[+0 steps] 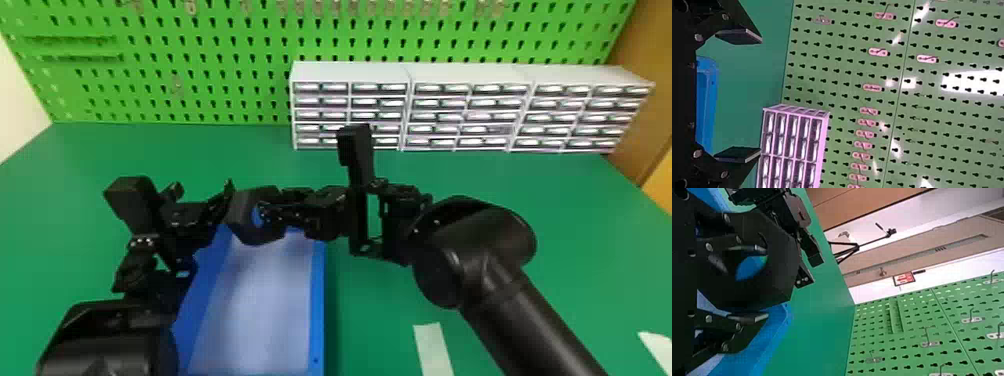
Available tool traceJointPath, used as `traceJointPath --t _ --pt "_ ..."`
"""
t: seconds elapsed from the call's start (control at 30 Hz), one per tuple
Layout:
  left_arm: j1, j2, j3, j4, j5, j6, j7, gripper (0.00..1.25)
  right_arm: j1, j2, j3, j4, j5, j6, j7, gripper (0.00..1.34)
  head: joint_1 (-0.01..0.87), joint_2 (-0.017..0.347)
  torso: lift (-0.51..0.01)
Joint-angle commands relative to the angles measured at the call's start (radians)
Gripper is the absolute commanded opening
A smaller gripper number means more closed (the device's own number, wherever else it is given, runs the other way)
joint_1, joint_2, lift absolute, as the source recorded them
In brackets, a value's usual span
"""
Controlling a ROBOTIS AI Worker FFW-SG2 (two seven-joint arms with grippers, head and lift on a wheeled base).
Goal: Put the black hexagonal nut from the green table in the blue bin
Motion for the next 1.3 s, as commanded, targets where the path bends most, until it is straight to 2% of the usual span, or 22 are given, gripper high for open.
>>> traceJointPath --t 0.0,0.6,0.83,1.27 --pt "-0.001 0.0 0.0 0.0 0.0 0.0 0.0 0.98 0.001 0.001 -0.001 0.0 -0.001 -0.001 0.002 0.75 0.686 0.051 -0.097" --pt "0.001 0.0 0.002 0.0 0.0 0.0 0.0 0.98 0.018 0.004 -0.043 0.0 0.004 -0.013 0.002 0.75 0.686 0.051 -0.097" --pt "0.002 0.0 0.003 0.0 0.003 0.0 0.0 0.98 0.038 0.006 -0.115 -0.007 0.033 -0.024 0.002 0.75 0.686 0.051 -0.097" --pt "0.007 0.0 0.003 0.0 0.003 0.0 0.0 0.98 0.099 0.001 -0.311 -0.101 0.162 -0.008 0.002 0.75 0.686 0.051 -0.097"
